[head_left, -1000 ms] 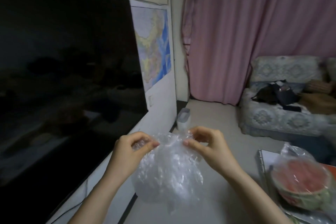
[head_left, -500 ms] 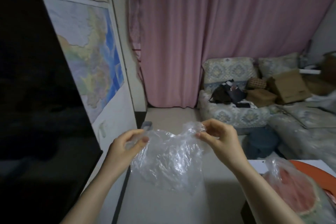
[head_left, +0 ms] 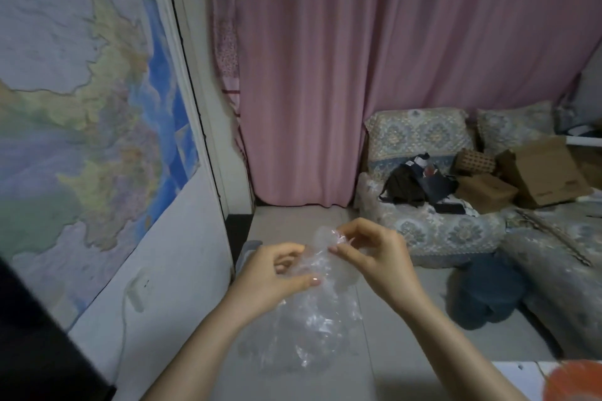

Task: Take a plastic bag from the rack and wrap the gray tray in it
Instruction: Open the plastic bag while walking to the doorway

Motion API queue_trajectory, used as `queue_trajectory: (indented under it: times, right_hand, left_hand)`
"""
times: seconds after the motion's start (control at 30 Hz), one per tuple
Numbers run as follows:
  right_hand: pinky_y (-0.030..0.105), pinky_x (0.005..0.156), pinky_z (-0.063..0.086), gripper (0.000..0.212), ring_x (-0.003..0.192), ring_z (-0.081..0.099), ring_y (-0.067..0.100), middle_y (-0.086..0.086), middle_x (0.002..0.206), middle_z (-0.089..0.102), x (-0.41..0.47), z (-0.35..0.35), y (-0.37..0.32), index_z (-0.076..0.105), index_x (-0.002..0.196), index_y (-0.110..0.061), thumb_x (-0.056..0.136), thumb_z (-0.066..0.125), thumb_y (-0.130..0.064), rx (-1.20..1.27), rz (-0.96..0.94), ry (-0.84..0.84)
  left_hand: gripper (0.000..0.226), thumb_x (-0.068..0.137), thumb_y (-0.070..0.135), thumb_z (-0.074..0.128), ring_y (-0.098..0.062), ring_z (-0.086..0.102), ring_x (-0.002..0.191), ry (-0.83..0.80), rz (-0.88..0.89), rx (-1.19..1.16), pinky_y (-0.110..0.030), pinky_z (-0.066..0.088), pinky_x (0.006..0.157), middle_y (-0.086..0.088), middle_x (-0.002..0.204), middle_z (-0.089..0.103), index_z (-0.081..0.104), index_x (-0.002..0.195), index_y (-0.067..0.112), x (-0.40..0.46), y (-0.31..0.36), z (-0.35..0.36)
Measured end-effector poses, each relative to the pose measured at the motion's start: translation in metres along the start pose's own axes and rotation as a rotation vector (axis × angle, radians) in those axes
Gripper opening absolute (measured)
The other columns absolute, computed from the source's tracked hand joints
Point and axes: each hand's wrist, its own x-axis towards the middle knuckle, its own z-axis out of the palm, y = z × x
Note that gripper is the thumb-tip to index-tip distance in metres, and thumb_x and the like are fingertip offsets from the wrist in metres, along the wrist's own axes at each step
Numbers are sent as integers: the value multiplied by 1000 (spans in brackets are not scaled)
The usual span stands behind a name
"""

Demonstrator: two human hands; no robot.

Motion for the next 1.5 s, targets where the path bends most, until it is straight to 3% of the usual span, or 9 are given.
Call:
queue_trajectory:
  times: [0.1, 0.2, 0.37, 0.6, 0.9, 1.03, 1.23, 1.4, 1.5]
  right_hand:
    - [24, 74, 52, 34, 79, 64, 7, -11, 89, 70, 70, -7, 28, 67, 88, -34, 60, 76, -52, 29, -37, -47]
    - [29, 90, 47, 56, 104, 57, 5, -15, 112, 62, 140, -5, 54, 60, 109, -43, 57, 74, -58, 63, -40, -180]
    - [1, 96, 29, 67, 121, 42, -11, -30, 126, 49, 232, 29, 89, 49, 128, -40, 67, 73, -50, -40, -101, -510]
    - [9, 84, 42, 34, 94, 61, 2, -9, 101, 71, 351, 77, 152, 67, 103, -24, 71, 79, -30, -47, -106, -442]
    - [27, 71, 47, 14, 68, 58, 8, -6, 72, 66, 527, 125, 216, 65, 79, -20, 74, 76, -28, -67, -93, -362]
    - [22, 61, 42, 12, 59, 51, 5, -6, 62, 61, 589, 147, 246, 66, 71, -21, 74, 77, -25, 32, -81, -333]
    - [21, 53, 35, 13, 53, 40, 10, 4, 58, 51, 694, 206, 282, 67, 65, -23, 72, 78, -21, 171, -141, -491]
    - [18, 51, 34, 15, 52, 40, 10, 14, 57, 55, 776, 255, 307, 68, 64, -28, 73, 77, -19, 240, -235, -636]
    - [14, 53, 39, 12, 52, 48, 3, -1, 62, 67, 828, 269, 322, 68, 66, -31, 71, 78, -26, 183, -307, -739]
  left_hand:
    - [37, 67, 32, 80, -3, 68, 93, -10, 28, -84, -22, 52, 83, 12, 99, 74, 68, 102, 31, 61, -10, -17]
    - [31, 69, 32, 78, -8, 69, 92, 7, 31, -119, -19, 53, 78, 10, 100, 74, 68, 98, 31, 116, -22, -34]
    - [31, 71, 20, 78, -7, 67, 96, 18, 48, -78, -17, 50, 86, 5, 102, 73, 68, 101, 24, 201, -42, -58]
    - [26, 71, 13, 78, -13, 69, 90, 160, 61, -70, -23, 52, 84, -5, 94, 73, 68, 95, 14, 339, -82, -105]
    - [31, 55, 34, 82, -6, 68, 73, 275, 79, -48, -12, 52, 70, 2, 80, 73, 70, 82, 24, 512, -118, -203]
    - [25, 57, 16, 86, -3, 67, 60, 308, 18, 73, -9, 49, 57, 12, 68, 72, 69, 73, 26, 561, -140, -231]
    - [25, 59, 15, 85, -8, 68, 63, 493, -69, 193, -13, 52, 58, 5, 69, 73, 71, 77, 26, 604, -175, -280]
    - [32, 64, 20, 82, -3, 68, 80, 489, -206, 221, -14, 53, 71, 8, 84, 73, 69, 91, 30, 644, -188, -295]
    - [16, 71, 14, 78, -2, 67, 68, 712, -304, 151, -13, 50, 63, 6, 76, 73, 73, 85, 20, 669, -191, -293]
